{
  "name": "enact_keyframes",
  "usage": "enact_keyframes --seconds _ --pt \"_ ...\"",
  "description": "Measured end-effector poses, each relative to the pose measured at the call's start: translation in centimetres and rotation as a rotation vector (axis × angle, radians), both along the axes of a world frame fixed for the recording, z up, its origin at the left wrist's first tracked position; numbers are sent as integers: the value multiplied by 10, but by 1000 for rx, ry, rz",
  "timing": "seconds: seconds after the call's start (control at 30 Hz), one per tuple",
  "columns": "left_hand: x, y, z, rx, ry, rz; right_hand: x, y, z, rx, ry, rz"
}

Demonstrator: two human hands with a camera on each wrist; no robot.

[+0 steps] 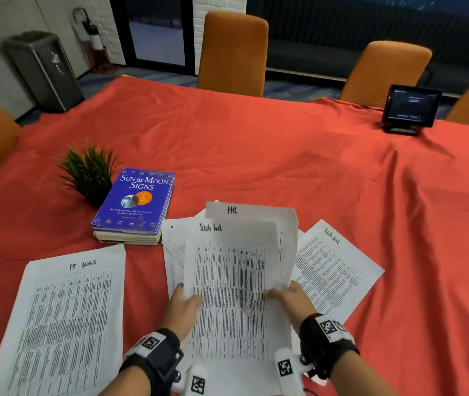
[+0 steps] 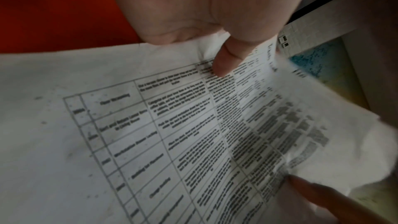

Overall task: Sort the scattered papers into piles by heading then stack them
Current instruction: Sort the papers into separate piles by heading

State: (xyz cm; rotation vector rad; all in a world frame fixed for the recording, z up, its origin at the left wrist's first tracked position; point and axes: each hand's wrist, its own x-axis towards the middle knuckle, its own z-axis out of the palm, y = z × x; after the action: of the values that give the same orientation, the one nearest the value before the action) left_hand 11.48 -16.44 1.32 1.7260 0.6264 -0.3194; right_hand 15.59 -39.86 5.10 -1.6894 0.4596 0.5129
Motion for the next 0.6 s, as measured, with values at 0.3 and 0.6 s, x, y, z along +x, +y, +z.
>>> enact_keyframes --seconds 0.3,0.6 --pt "5 2 16 -89 -131 49 -4 -1 17 17 -101 89" --pt "34 -19 103 -128 -658 161 22 14 88 43 -654 4"
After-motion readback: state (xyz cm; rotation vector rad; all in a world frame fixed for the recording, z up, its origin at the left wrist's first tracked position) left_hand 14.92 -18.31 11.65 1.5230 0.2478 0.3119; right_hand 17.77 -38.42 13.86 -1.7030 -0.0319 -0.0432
